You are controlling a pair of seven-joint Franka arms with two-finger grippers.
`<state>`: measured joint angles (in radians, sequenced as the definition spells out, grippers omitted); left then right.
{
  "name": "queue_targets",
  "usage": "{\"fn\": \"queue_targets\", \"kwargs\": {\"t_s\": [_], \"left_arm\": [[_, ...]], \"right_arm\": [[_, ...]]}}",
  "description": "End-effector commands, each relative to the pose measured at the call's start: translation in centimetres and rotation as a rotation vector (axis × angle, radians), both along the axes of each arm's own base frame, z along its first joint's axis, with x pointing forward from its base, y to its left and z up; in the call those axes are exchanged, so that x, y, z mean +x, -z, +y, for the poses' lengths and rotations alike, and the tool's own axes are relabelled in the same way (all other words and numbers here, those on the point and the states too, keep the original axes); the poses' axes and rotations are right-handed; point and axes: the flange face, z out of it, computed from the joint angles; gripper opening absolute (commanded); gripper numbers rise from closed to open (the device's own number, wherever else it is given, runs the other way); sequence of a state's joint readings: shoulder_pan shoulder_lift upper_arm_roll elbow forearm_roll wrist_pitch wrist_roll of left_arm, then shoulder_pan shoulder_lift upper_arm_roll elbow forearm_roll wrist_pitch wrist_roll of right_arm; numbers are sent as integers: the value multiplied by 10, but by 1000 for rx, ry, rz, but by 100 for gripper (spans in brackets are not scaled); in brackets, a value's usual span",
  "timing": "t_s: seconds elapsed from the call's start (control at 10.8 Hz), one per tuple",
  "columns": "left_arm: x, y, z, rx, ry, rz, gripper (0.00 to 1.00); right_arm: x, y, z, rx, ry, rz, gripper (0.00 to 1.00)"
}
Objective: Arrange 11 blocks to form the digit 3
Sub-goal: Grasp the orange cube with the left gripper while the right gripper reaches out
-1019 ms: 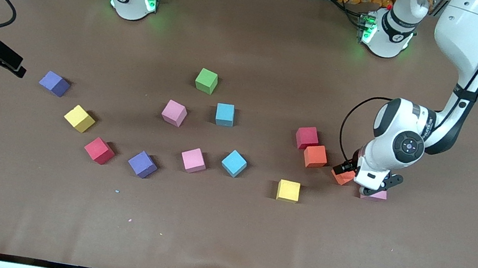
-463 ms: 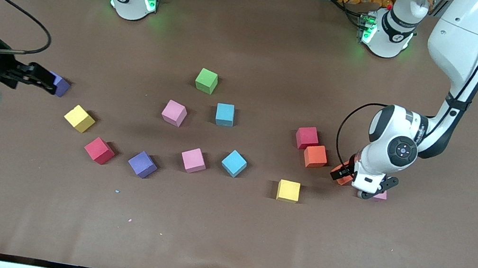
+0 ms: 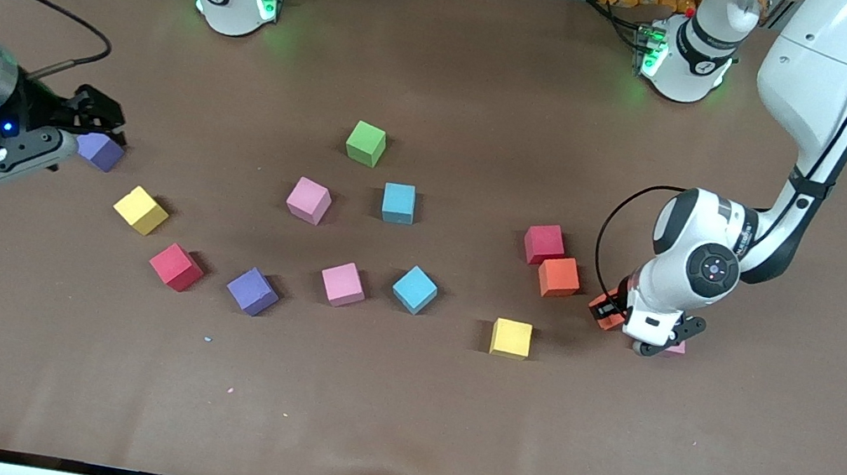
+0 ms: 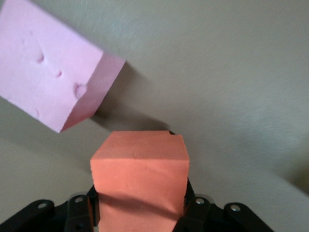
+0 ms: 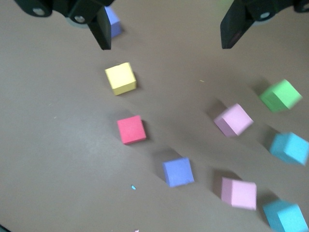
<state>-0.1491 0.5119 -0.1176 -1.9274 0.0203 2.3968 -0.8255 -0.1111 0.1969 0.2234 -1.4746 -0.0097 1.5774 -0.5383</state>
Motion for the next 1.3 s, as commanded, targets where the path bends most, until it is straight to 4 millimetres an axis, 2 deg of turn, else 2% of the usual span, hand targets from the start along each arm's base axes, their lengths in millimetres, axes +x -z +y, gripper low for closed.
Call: {"fn": "queue_targets", "kwargs": {"t_s": [0.0, 0.09, 0.19, 0.28, 0.37, 0.56, 0.65, 0.74, 0.83, 0.93, 1.2], "left_arm": [[-4, -64, -20, 9, 49, -54, 0], [-16, -81, -47, -5, 92, -50, 0], [-31, -88, -74, -11, 139, -26, 0], [-51, -88, -110, -23, 197, -3, 0], [-67, -90, -140, -29, 209, 1, 0], [-114, -92, -211, -37, 225, 19, 0], [-145, -87, -247, -29, 235, 33, 0], [-171, -83, -274, -23, 260, 43, 0], [-191, -71, -294, -7, 309, 52, 0], [-213, -66, -315, 10, 347, 43, 0], [-277, -37, -370, -7, 458, 45, 0]], "right_arm": [[5, 24, -39, 10, -283, -59, 100], [7, 35, -49, 53, -369, -64, 100], [6, 48, -47, 91, -386, -52, 100], [9, 48, -33, 81, -419, -77, 100], [11, 58, -23, 83, -436, -87, 100], [14, 82, -7, 54, -478, -104, 100], [14, 86, -5, 39, -493, -94, 100], [10, 99, -7, 44, -494, -67, 100], [4, 116, -11, 49, -488, -32, 100], [4, 123, -7, 48, -479, -33, 100], [16, 168, -9, 72, -479, -7, 100]]}}
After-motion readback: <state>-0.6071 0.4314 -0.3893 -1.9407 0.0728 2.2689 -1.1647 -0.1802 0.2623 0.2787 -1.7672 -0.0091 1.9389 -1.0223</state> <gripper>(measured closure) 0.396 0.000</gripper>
